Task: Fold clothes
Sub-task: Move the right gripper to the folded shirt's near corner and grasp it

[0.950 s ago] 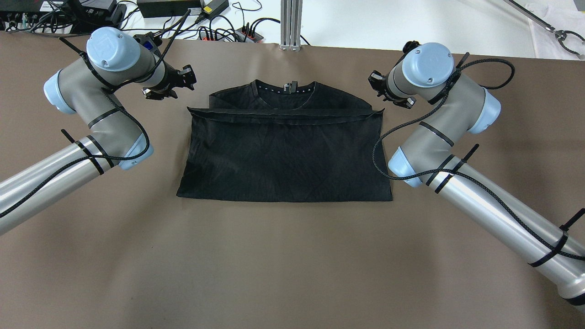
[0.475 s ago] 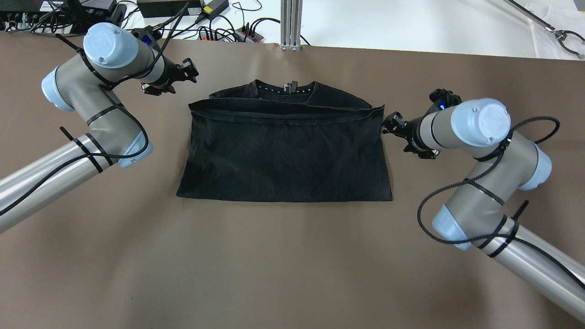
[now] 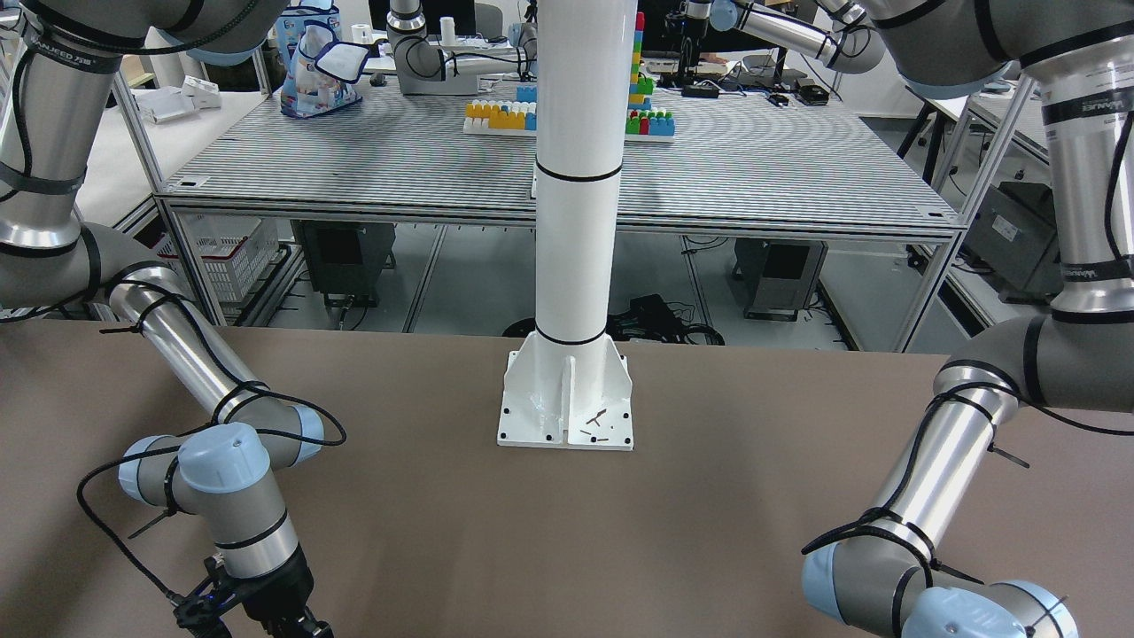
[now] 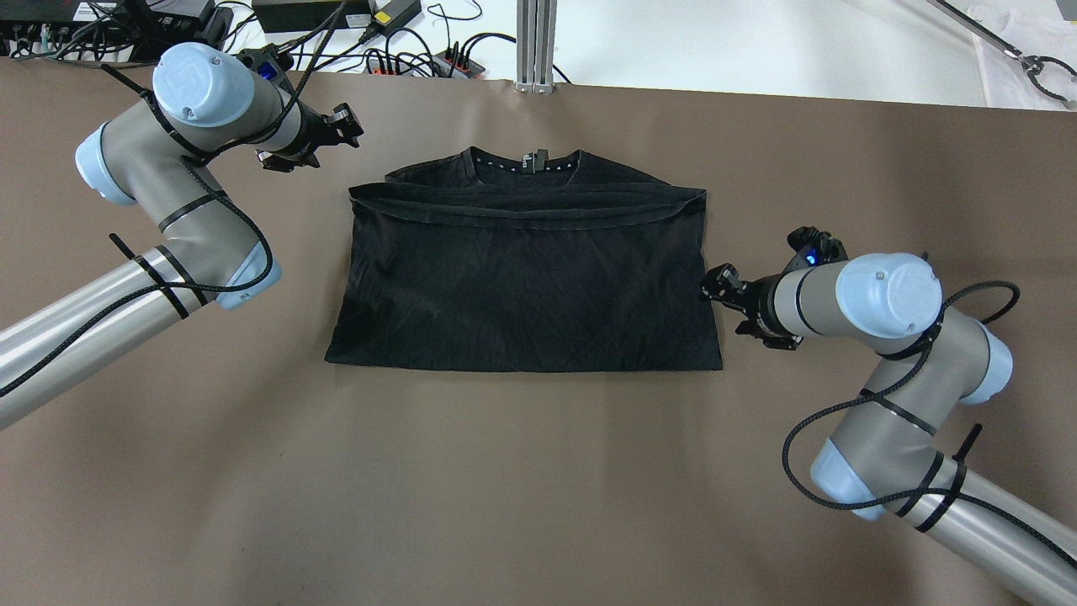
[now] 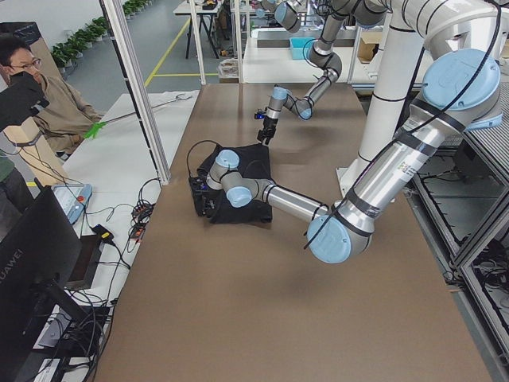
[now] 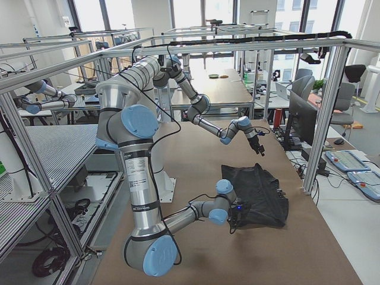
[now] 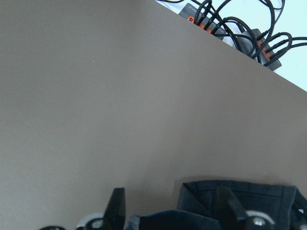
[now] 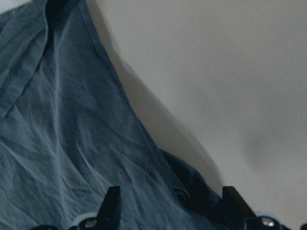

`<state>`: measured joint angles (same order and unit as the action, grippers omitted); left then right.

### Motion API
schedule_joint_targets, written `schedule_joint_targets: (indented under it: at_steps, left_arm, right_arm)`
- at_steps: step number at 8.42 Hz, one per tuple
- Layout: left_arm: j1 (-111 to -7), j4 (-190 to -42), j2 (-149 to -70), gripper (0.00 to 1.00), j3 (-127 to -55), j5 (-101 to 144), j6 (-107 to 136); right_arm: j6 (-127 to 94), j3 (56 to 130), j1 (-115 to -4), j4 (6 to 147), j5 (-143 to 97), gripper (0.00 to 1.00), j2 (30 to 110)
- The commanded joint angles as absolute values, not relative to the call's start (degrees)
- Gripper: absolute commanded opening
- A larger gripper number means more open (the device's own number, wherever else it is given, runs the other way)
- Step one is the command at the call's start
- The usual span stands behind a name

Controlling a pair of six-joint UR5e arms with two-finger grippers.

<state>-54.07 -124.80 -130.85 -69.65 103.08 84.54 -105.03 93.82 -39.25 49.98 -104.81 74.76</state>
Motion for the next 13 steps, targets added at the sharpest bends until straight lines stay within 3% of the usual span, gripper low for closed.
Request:
schedule_joint_targets:
  at_steps: [1,3,4,6,10,13]
  left_arm:
    - [-53.8,-124.5,-131.2,0.72,-69.6,102.4,84.9]
    - [-53.4,-124.5,-131.4,0.72,-69.6,102.4,85.1]
    - [-53.2,-124.5,-131.4,0.72,-69.5,102.3,85.4]
    - [-53.0,-124.5,-131.4,0.72,-69.4,101.3,85.6]
    - [-52.7,-124.6,-130.7,0.72,-69.1,101.2,85.3]
    - [-52.8,-124.6,-130.6,0.72,-69.5,101.3,85.6]
  right_arm:
    - [-108.1,94.1,-37.3,49.3,-104.9,0.76,76.4]
    - [-107.1,93.7,-37.3,49.3,-104.8,0.76,77.1]
    - [-107.5,93.8,-37.3,49.3,-104.8,0.69,77.1]
    - [-108.3,94.1,-37.3,49.3,-104.8,0.00,76.9]
    - [-108.6,96.4,-38.1,49.6,-105.4,0.00,76.9]
    - [-112.3,112.2,-36.7,58.2,-111.0,0.00,80.6]
